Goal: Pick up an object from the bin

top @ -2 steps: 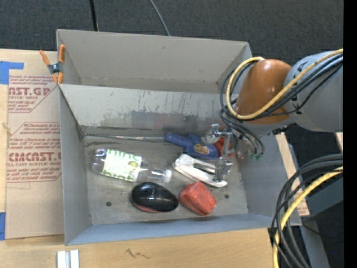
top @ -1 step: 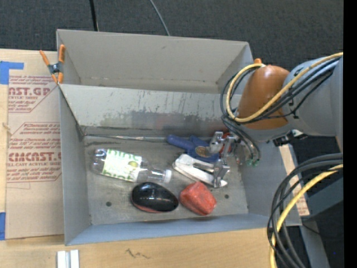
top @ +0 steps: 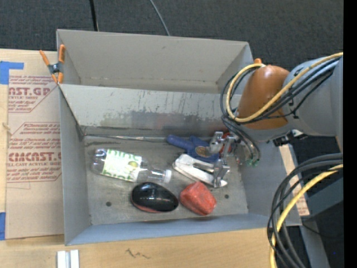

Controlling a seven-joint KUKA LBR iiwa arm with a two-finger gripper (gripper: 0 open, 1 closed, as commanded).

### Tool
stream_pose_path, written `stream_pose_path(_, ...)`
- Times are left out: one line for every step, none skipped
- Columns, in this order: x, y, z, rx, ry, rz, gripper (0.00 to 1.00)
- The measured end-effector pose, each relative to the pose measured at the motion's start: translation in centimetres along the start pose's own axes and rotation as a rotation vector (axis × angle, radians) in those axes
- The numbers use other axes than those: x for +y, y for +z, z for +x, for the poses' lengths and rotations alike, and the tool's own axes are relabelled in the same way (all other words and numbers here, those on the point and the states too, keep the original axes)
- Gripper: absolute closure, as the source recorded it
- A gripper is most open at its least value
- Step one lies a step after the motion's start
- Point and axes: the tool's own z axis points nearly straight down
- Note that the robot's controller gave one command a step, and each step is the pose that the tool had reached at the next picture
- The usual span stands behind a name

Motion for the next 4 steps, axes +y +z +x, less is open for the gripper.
stream_pose_path(4.1, -1.7, -0.4, -0.028, -0.013, 0.006, 1.0)
stream_pose_path(5.2, -2.7, 1.6, -0.021, -0.022, -0.002, 1.0)
stream_pose_path(4.0, 0.3, -1.2, -0.03, 0.006, 0.003, 0.0)
stream_pose_path(4.0, 0.2, -0.8, -0.002, 0.004, 0.003, 1.0)
